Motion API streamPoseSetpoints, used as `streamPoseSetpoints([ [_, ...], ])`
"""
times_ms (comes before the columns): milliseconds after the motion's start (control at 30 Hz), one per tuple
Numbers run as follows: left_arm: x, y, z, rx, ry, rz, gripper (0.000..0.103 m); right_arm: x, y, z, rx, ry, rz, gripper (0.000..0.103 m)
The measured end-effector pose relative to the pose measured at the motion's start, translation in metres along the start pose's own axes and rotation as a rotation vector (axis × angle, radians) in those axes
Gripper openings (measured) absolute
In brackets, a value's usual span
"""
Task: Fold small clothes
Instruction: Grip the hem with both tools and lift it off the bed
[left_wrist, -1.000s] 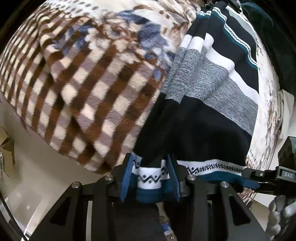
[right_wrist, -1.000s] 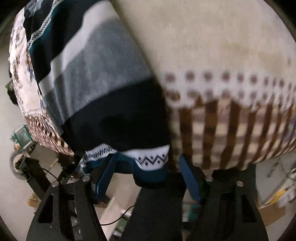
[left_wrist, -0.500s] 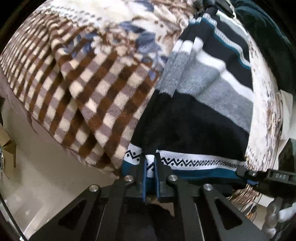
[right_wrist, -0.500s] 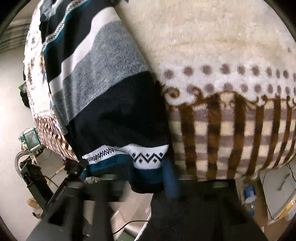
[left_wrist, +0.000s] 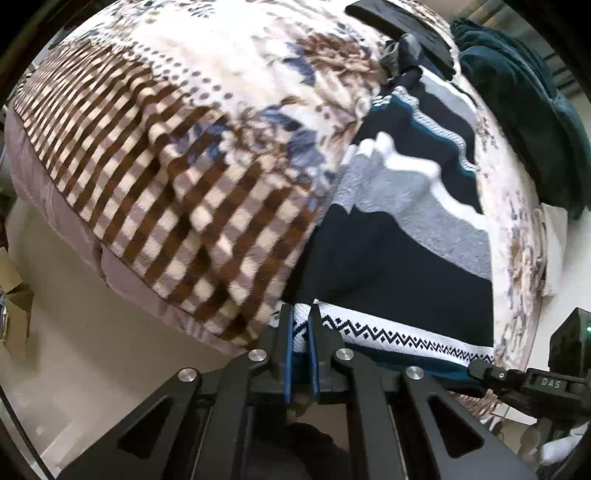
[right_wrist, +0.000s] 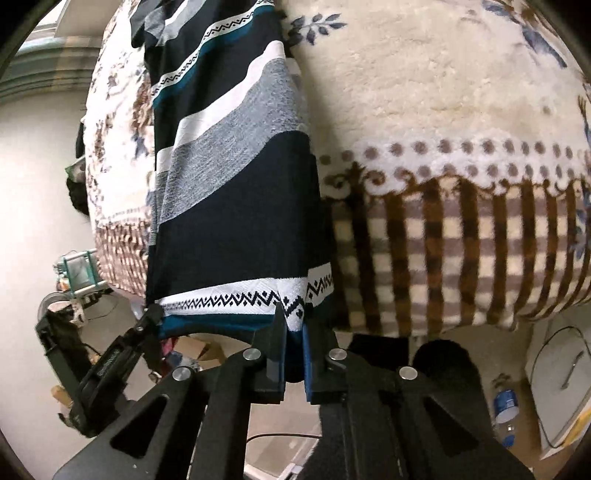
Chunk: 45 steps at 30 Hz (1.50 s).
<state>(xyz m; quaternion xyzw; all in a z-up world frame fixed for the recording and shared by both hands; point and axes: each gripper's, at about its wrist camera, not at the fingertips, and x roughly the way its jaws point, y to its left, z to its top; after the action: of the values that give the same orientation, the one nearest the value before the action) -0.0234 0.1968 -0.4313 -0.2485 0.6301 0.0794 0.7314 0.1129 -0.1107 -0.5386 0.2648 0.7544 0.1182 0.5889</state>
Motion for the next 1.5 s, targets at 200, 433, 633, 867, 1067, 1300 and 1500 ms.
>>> streamPoseSetpoints([
  [200,0.029,0.008,-0.007,0.014,0.047,0.040,0.005,0.042,-0.015,-0.007,0.055,0.047,-0.012,0.007],
  [433,0.065,0.014,-0.007,0.044,0.113,0.081,0.010,0.080,-0.022,-0.004,0.038,0.081,-0.053,0.007],
  [633,0.054,0.030,0.001,-0.097,0.135,-0.072,0.021,0.080,-0.004,0.005,-0.023,0.146,-0.062,0.043],
  [867,0.057,0.018,0.000,-0.059,0.120,-0.009,0.008,0.080,-0.016,0.002,0.056,0.135,-0.025,0.032],
  [1067,0.047,-0.003,-0.013,0.030,0.081,0.035,0.005,0.074,-0.024,-0.009,0.044,0.089,-0.060,0.011],
  [1300,0.056,0.001,-0.010,0.045,0.088,0.056,0.005,0.080,-0.033,0.000,0.069,0.115,-0.053,0.011],
  [1500,0.029,0.003,-0.011,0.068,0.041,0.066,0.004,0.072,-0.014,-0.008,0.034,0.112,-0.023,0.007],
])
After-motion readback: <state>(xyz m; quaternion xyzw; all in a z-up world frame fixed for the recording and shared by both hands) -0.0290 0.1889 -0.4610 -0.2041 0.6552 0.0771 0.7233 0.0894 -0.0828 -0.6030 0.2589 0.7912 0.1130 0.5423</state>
